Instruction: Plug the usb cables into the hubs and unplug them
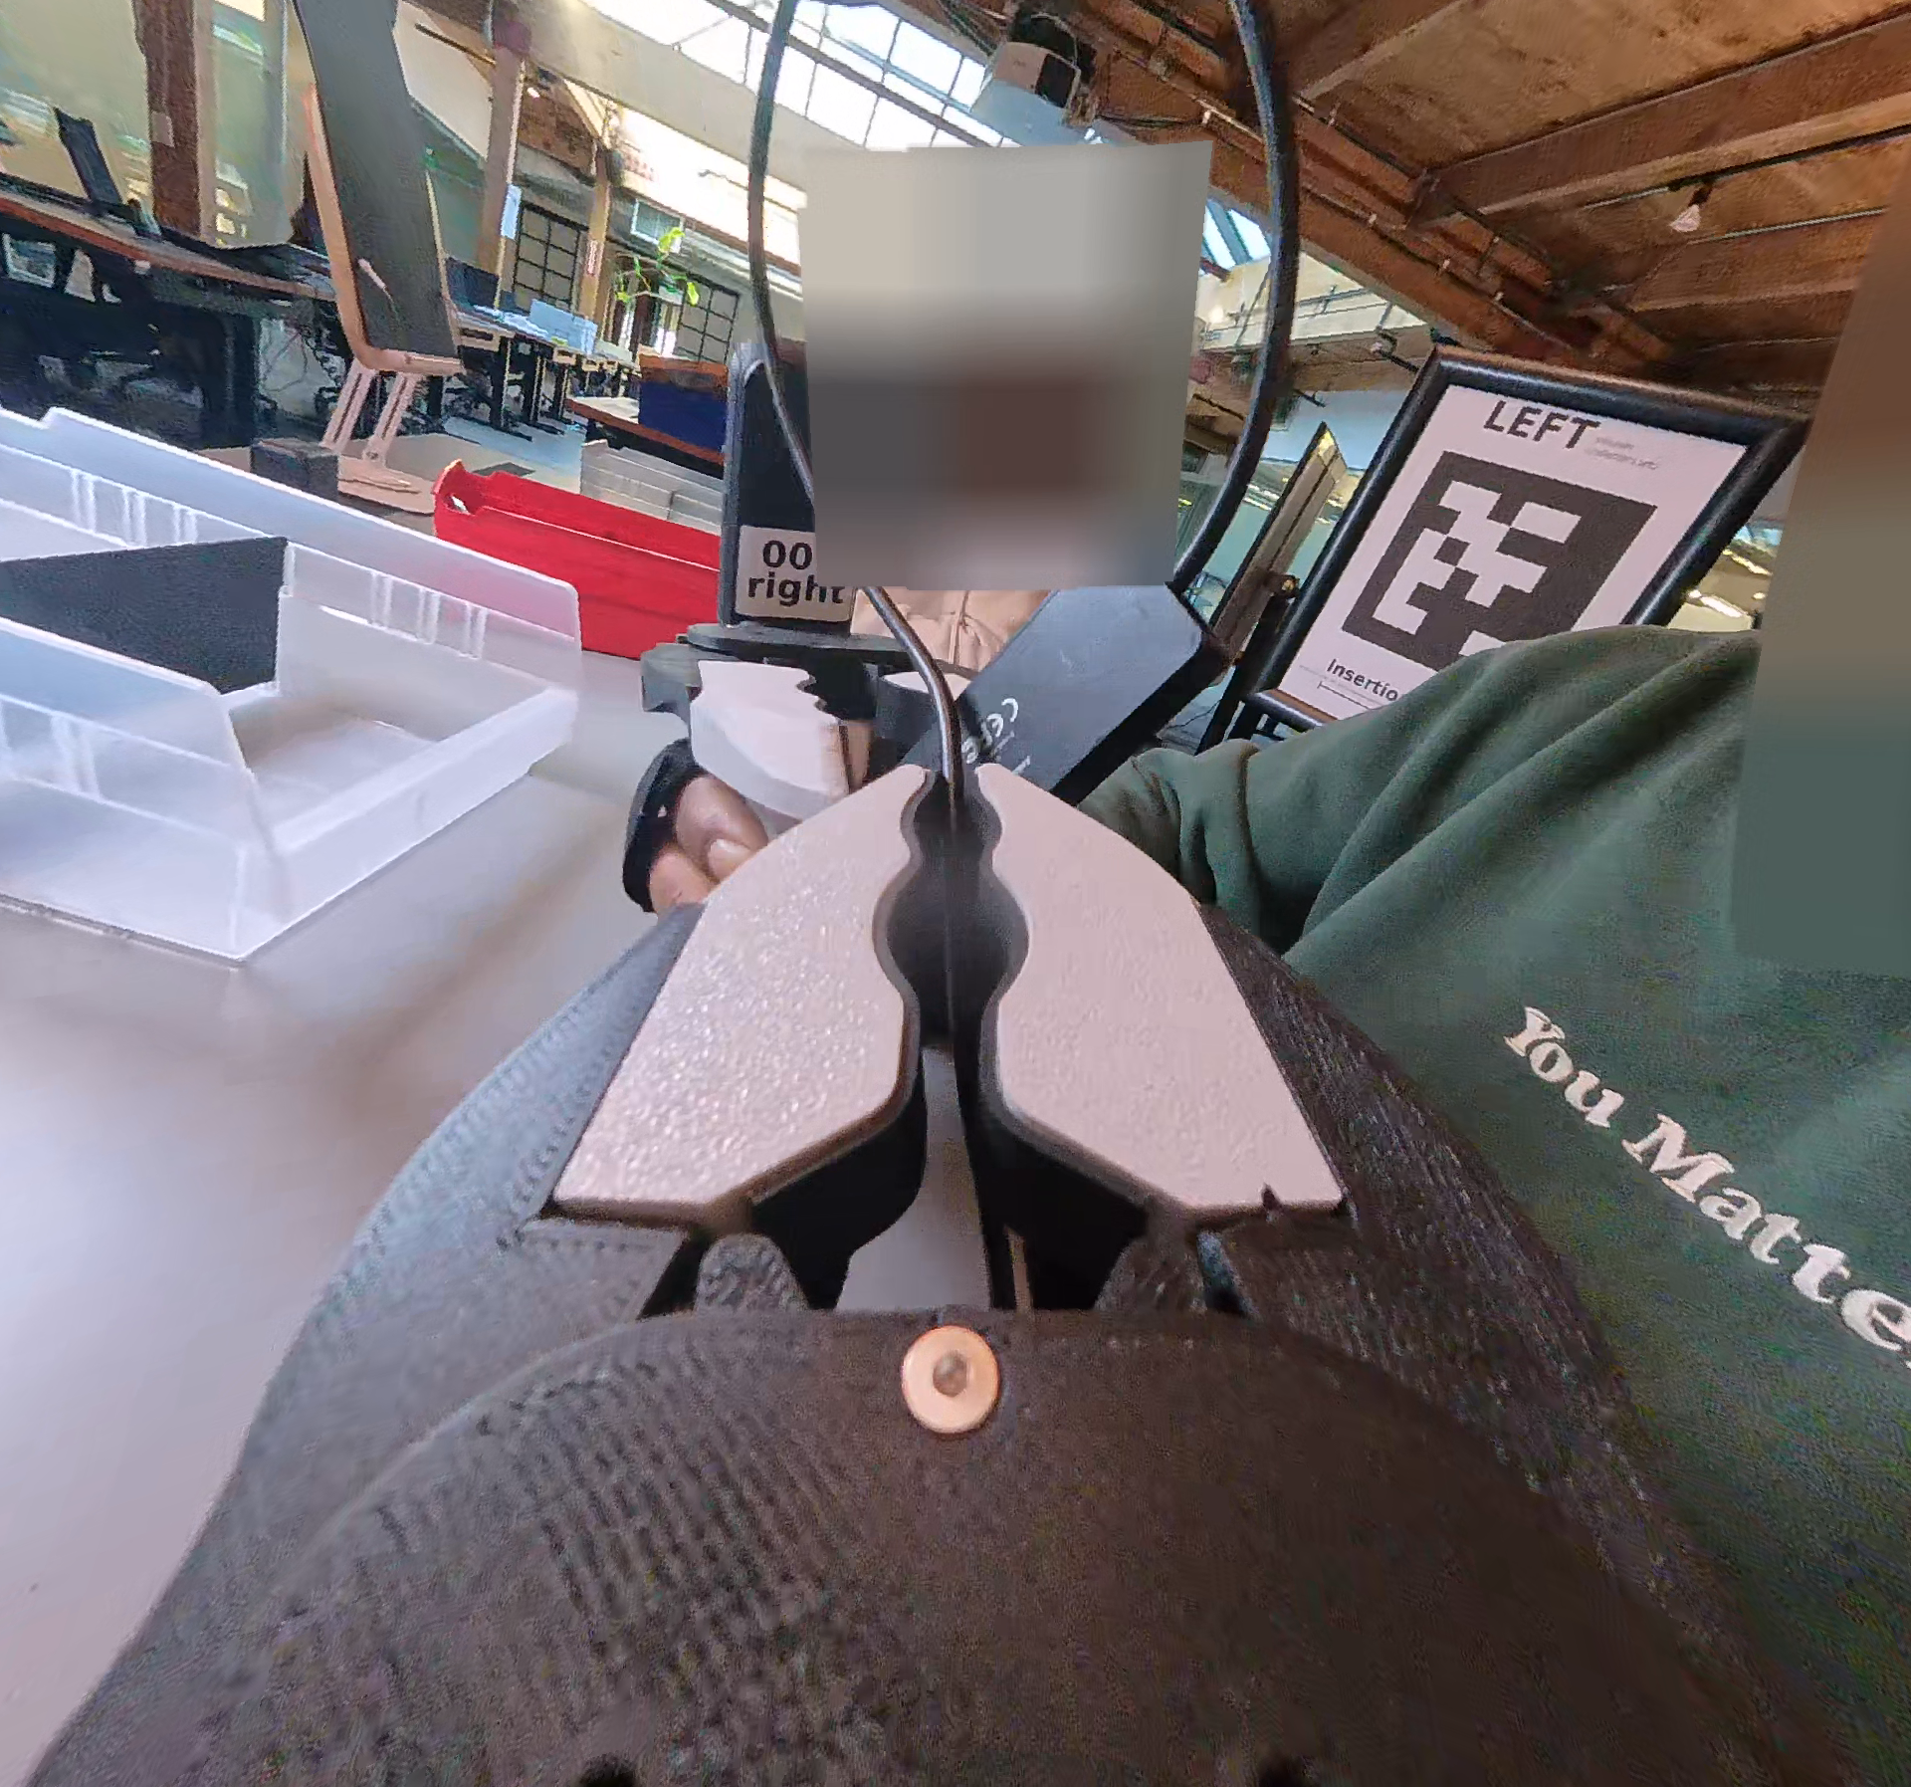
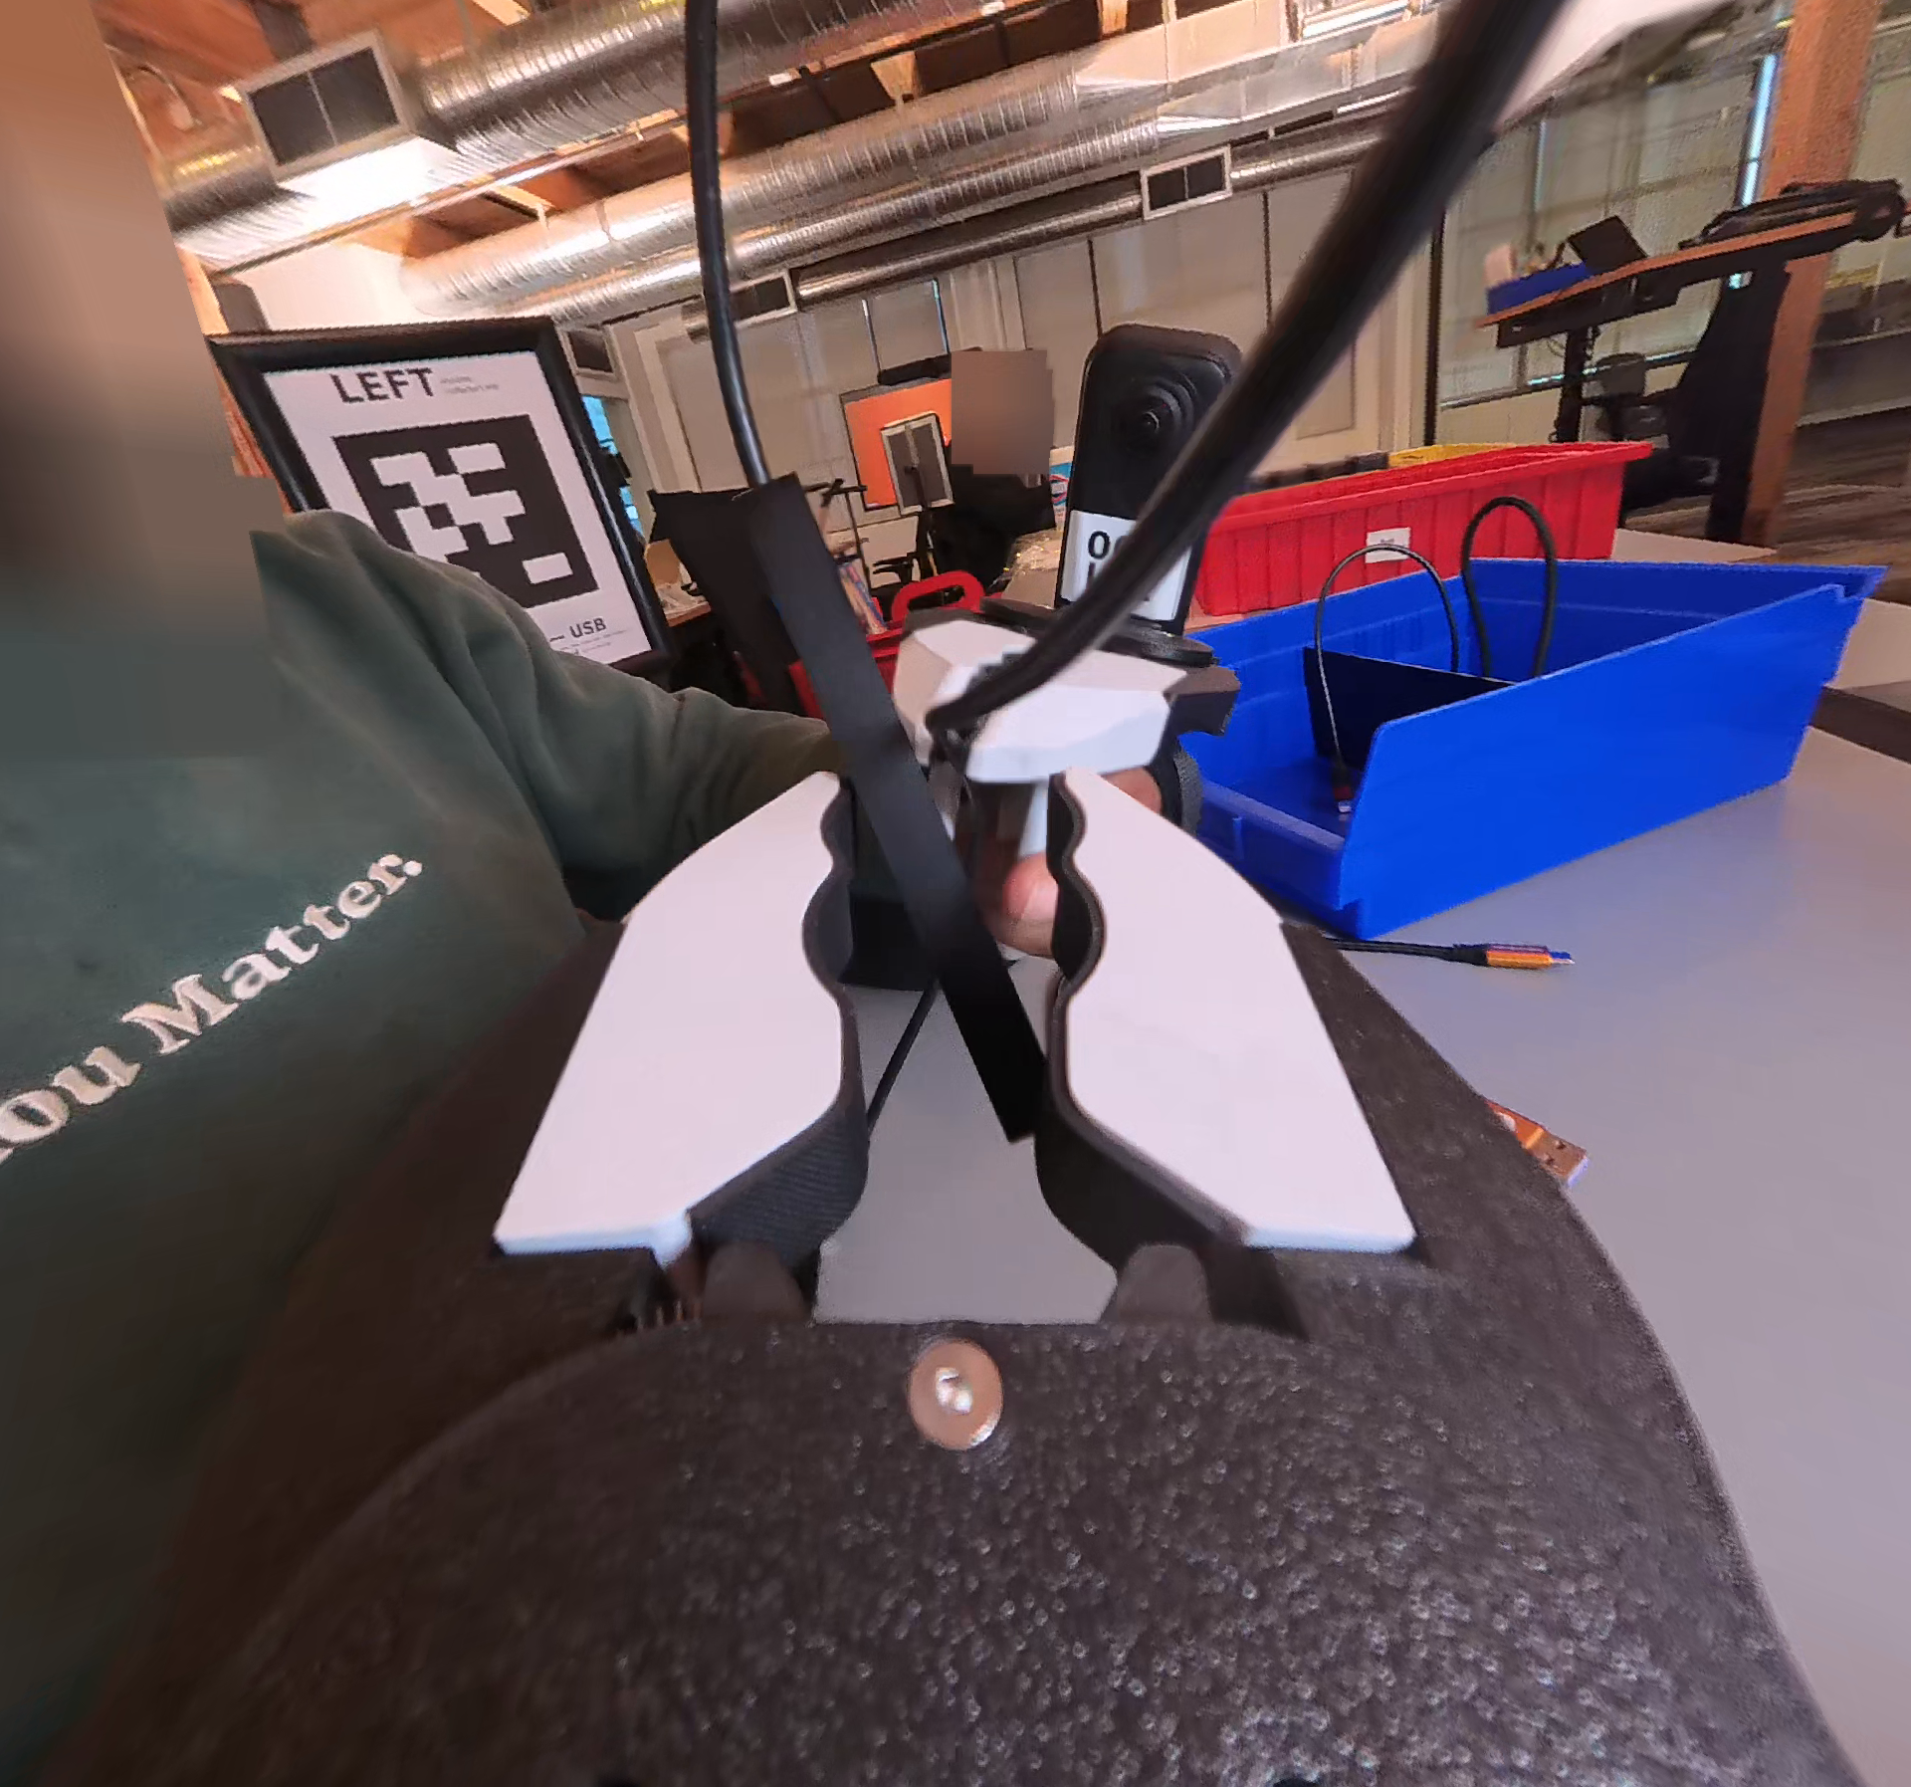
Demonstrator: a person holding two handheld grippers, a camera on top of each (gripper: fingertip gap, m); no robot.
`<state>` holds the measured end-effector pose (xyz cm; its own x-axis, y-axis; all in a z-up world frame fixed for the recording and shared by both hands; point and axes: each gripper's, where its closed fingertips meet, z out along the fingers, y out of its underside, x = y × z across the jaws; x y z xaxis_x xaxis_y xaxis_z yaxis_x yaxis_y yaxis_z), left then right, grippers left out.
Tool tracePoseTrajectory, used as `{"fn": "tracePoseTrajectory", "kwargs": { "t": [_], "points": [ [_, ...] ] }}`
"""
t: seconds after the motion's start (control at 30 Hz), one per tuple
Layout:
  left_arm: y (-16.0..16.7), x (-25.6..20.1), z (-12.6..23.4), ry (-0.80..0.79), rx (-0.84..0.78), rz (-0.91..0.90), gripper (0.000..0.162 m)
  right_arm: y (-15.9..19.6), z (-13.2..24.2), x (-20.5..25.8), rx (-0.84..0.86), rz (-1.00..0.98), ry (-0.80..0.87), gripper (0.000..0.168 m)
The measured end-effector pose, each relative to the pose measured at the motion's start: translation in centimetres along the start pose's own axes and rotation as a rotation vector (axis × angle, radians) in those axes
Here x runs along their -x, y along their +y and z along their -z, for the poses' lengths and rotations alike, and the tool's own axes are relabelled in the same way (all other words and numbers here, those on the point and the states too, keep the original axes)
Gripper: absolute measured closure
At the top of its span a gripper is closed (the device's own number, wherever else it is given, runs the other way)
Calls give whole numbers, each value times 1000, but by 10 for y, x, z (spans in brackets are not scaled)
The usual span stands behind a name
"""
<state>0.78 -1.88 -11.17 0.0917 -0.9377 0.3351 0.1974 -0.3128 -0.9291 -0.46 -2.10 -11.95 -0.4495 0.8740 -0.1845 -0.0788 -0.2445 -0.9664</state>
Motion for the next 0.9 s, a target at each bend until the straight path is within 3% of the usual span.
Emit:
{"fn": "tracePoseTrajectory", "kwargs": {
  "t": [0.1,0.23,0.47,0.57,0.7,0.9],
  "points": [
    [0,-3,0,27,-2,23,158,-3,0,5,-24,26,-13,136],
    [-2,4,4,-1,-15,71,158,-12,6,0,-78,43,19,156],
    [8,1,3,0,46,66,158,-10,4,4,-52,22,-5,156],
    [17,-1,2,12,86,65,158,-10,3,2,-58,10,8,148],
    [26,-2,-4,-1,145,18,158,-7,1,9,-36,6,-43,151],
    [24,7,3,-69,153,-20,156,-8,3,4,2,51,14,153]
  ]
}}
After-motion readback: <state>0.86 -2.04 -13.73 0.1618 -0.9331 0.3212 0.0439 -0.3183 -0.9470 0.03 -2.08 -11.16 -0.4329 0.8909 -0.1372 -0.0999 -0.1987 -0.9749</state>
